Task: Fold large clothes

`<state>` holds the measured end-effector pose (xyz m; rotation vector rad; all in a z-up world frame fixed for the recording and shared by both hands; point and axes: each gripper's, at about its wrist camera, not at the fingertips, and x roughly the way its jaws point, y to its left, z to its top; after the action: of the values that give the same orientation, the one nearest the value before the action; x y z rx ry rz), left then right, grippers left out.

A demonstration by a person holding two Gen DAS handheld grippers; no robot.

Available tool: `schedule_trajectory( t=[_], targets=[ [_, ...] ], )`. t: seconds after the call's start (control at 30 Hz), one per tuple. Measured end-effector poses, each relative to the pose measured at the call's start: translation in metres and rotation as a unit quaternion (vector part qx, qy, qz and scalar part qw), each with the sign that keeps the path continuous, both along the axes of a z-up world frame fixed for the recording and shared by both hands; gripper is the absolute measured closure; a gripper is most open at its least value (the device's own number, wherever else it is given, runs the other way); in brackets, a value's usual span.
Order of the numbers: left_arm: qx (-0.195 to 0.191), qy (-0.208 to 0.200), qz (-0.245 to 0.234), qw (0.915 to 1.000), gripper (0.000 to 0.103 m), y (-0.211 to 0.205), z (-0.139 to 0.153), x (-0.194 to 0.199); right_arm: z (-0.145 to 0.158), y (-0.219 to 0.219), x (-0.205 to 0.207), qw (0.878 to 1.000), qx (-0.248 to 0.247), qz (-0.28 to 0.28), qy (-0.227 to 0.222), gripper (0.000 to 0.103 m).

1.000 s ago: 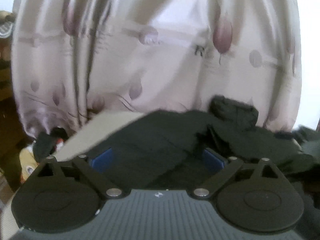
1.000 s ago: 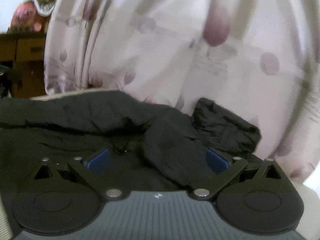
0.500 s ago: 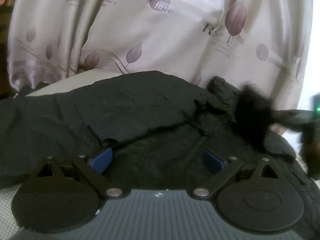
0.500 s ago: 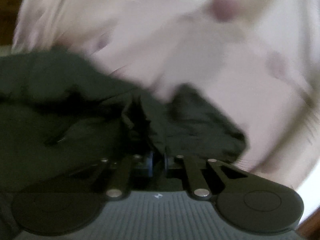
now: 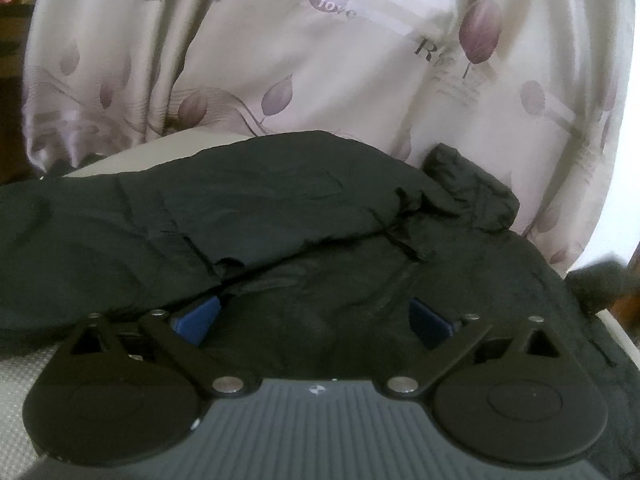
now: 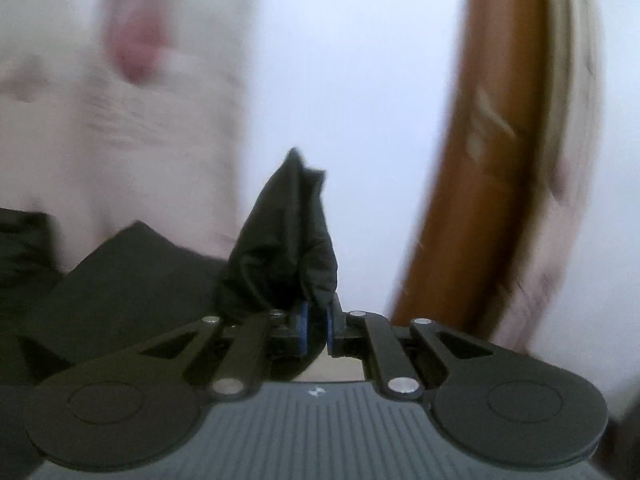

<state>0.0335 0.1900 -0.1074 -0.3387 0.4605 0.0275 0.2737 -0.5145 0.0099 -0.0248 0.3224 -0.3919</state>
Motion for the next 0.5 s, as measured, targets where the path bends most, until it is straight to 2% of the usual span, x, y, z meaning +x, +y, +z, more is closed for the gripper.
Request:
schedule_trajectory(
  t=[0.07,0.13,0.17,0.23,0.3,0.33,0.37,0.4,0.5],
  targets=[
    [-0.009,0.009,0.006,0.9999,0.004,0.006,0.004,-0.002,-0.019,-0.036,0.001,0.998,0.057,-0.011,0.0,0.092],
    [-0.015,0.023,0.007,0.9996,0.003,0.014,0.009,-0.003,-0.038,-0.063,0.0,0.993,0.113,-0.04,0.017,0.085],
    [-0.016,0.029,0.006,0.9994,0.003,0.018,0.012,-0.004,-0.047,-0.073,-0.008,0.989,0.141,-0.052,0.012,0.078],
    [-0.016,0.044,-0.001,0.9989,0.002,0.026,0.015,-0.004,-0.055,-0.08,-0.028,0.983,0.178,-0.036,-0.01,0.067],
    [-0.017,0.06,-0.019,0.9979,0.002,0.032,0.016,-0.004,-0.061,-0.066,-0.053,0.975,0.22,0.032,-0.018,0.055],
    [-0.018,0.066,-0.027,0.9973,0.001,0.033,0.015,-0.003,-0.067,-0.054,-0.069,0.967,0.24,0.08,-0.012,0.049],
    [-0.02,0.074,-0.037,0.9964,0.001,0.033,0.014,-0.003,-0.074,-0.036,-0.087,0.956,0.259,0.138,0.001,0.039],
    [-0.022,0.082,-0.046,0.9953,0.001,0.033,0.012,-0.001,-0.08,-0.019,-0.103,0.947,0.268,0.179,0.01,0.031],
    [-0.034,0.093,-0.075,0.9923,0.001,0.026,0.007,0.004,-0.102,0.042,-0.151,0.919,0.267,0.284,0.049,0.02]
  ],
)
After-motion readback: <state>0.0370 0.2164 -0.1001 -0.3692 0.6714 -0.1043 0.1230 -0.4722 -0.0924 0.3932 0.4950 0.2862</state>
